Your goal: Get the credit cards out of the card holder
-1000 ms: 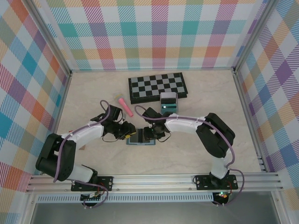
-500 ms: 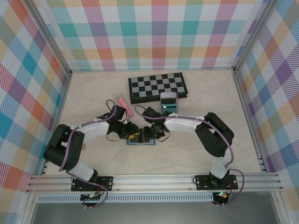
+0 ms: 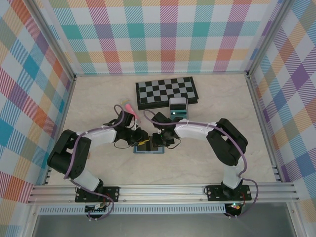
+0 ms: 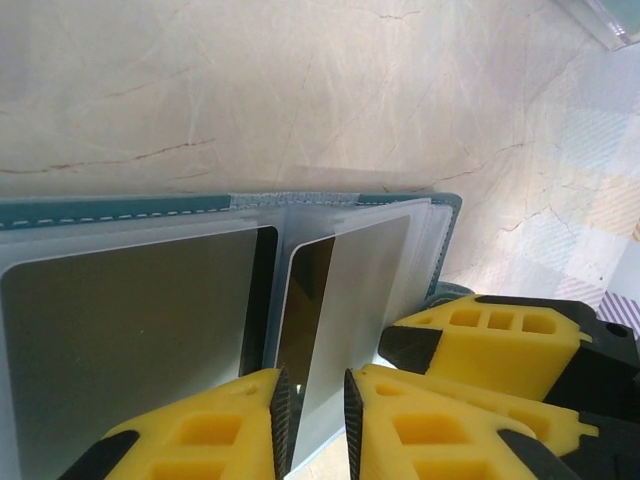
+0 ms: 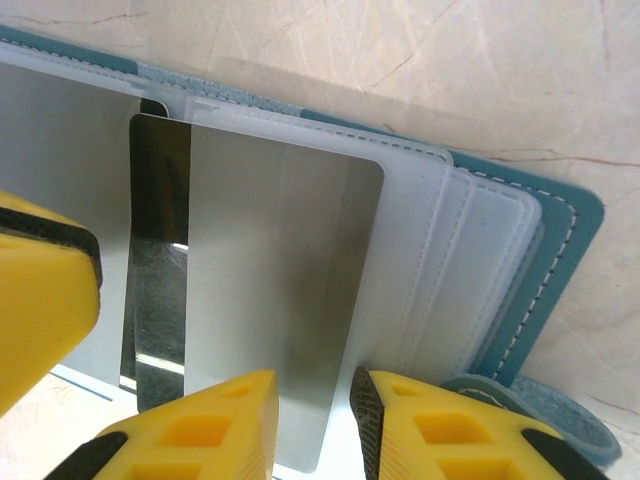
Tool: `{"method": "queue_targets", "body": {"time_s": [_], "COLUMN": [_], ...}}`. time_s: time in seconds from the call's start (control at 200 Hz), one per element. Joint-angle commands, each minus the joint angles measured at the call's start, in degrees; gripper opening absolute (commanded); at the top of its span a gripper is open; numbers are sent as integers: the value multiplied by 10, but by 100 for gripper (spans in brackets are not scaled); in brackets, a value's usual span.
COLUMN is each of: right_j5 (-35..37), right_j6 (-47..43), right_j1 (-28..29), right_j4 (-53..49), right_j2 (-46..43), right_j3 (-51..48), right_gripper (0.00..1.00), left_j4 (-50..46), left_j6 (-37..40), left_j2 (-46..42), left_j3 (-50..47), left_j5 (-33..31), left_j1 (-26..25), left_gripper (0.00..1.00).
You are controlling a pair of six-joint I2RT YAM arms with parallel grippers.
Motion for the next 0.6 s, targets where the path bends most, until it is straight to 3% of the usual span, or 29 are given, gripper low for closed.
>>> {"method": "queue_targets", "body": {"time_s": [0.0, 0.6], "right_j5": [16, 5], "right_j6": [2, 2], "right_j1": [-8, -8], "right_j4": [-15, -8], "right_j2": [25, 28], "right_j3": [-20, -22], "right_gripper": [29, 29], "left_j4": [-6, 24], "left_j6": [14, 17], "left_j2": [14, 39], "left_j3": [4, 4], "left_j5": [1, 24], "left_j1": [-7, -11], "left_gripper": [25, 22]}}
